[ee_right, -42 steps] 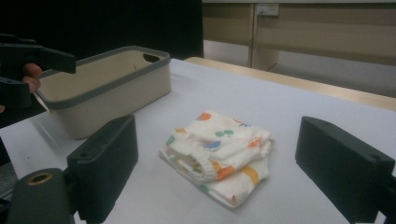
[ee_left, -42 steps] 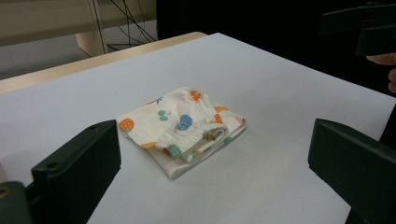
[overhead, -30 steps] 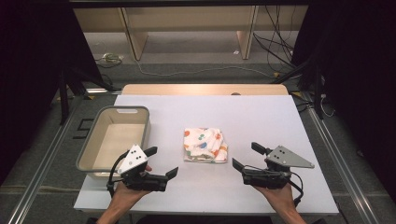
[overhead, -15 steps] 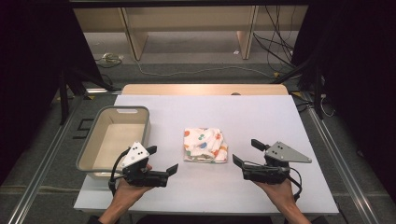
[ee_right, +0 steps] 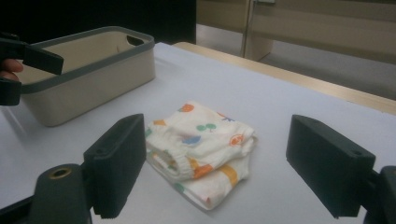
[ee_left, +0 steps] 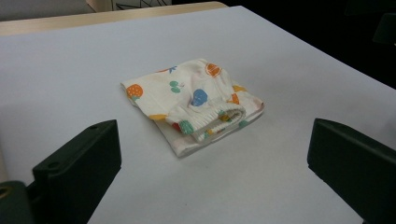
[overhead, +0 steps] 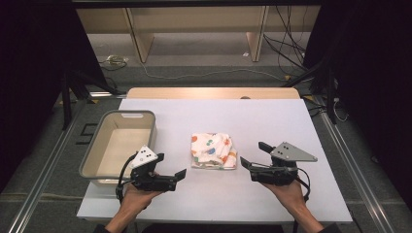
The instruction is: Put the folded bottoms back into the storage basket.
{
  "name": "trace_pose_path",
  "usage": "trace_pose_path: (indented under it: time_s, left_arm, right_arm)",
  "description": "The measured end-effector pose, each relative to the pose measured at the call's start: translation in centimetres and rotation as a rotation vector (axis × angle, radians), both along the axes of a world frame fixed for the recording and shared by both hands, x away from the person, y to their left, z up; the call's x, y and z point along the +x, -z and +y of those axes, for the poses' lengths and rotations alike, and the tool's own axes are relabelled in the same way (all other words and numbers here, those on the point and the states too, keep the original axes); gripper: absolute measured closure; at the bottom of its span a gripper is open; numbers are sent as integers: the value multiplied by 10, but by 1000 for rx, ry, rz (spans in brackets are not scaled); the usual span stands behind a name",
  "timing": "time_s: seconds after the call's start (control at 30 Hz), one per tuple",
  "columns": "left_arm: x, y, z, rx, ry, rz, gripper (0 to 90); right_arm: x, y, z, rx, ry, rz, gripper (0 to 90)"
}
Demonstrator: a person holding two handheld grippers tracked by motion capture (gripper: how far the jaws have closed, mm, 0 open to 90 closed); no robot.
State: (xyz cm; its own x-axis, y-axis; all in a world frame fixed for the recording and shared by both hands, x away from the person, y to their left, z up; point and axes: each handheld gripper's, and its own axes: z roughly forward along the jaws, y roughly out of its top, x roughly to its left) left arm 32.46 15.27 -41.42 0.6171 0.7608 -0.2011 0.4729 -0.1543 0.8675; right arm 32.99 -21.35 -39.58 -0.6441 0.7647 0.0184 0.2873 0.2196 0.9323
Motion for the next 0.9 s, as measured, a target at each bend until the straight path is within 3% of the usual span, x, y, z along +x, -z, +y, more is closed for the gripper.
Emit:
trace_pose_path:
  time_s: [0.53, 0.7, 0.9]
  left_arm:
    - [14, 11, -5, -16, -26, 82, 32]
    - [22, 16, -10, -29, -20, 157, 32]
    - [30, 22, -13, -20, -29, 201, 34]
  right_arm:
    - [38, 12, 5, -27, 13, 65, 233]
    - [48, 15, 9, -39, 13, 82, 236]
    - [56, 17, 10, -47, 8, 102, 240]
